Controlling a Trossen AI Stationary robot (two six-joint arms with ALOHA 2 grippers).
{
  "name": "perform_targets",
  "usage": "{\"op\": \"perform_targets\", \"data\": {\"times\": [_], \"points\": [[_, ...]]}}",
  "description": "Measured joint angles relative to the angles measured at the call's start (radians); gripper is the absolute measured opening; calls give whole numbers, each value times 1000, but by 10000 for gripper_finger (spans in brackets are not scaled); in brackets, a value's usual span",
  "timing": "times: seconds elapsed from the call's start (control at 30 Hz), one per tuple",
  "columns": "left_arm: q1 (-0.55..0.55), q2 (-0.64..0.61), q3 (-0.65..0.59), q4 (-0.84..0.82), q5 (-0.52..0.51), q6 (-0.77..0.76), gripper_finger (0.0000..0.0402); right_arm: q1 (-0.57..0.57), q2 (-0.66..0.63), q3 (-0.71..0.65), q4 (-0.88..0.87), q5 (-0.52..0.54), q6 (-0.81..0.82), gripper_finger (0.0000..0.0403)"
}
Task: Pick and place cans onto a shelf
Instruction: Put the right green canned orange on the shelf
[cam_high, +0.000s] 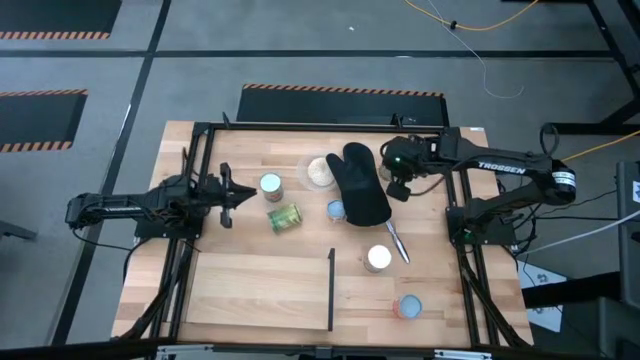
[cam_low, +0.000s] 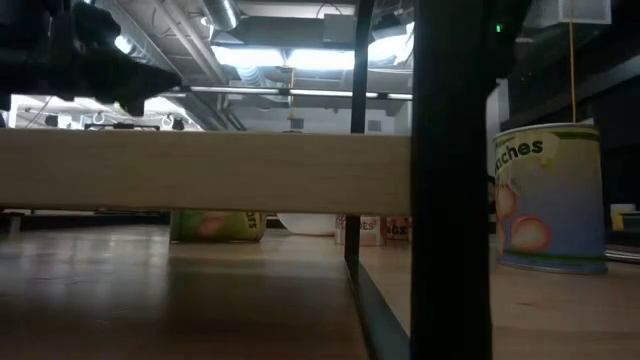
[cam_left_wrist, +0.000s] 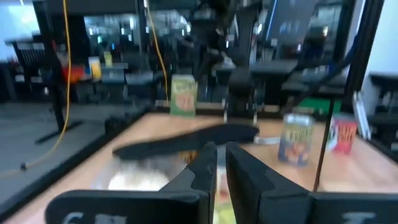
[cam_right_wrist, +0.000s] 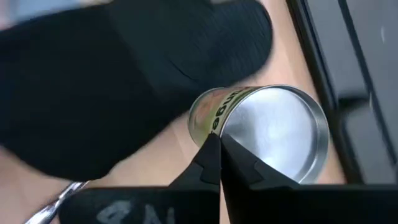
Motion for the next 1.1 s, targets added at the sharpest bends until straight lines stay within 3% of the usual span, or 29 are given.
{"op": "perform_targets", "data": {"times": [0.23,0.53,0.7,0.87,1.0,1.1], "points": [[-1,0,0,135,59,0,27,66,-1,84,69,-103,-250,0],[-49,51,0,353,101,1,33,91,22,85,135,-212,-334,0],[-69,150,17,432,62,8,72,90,52,85,135,-211,-334,0],[-71,279,110,435,56,38,119,90,77,85,135,-212,-334,0],[-71,420,218,418,56,87,132,90,84,85,135,-219,-334,0],[-71,536,315,378,52,106,133,90,84,85,148,-283,-334,0]]}}
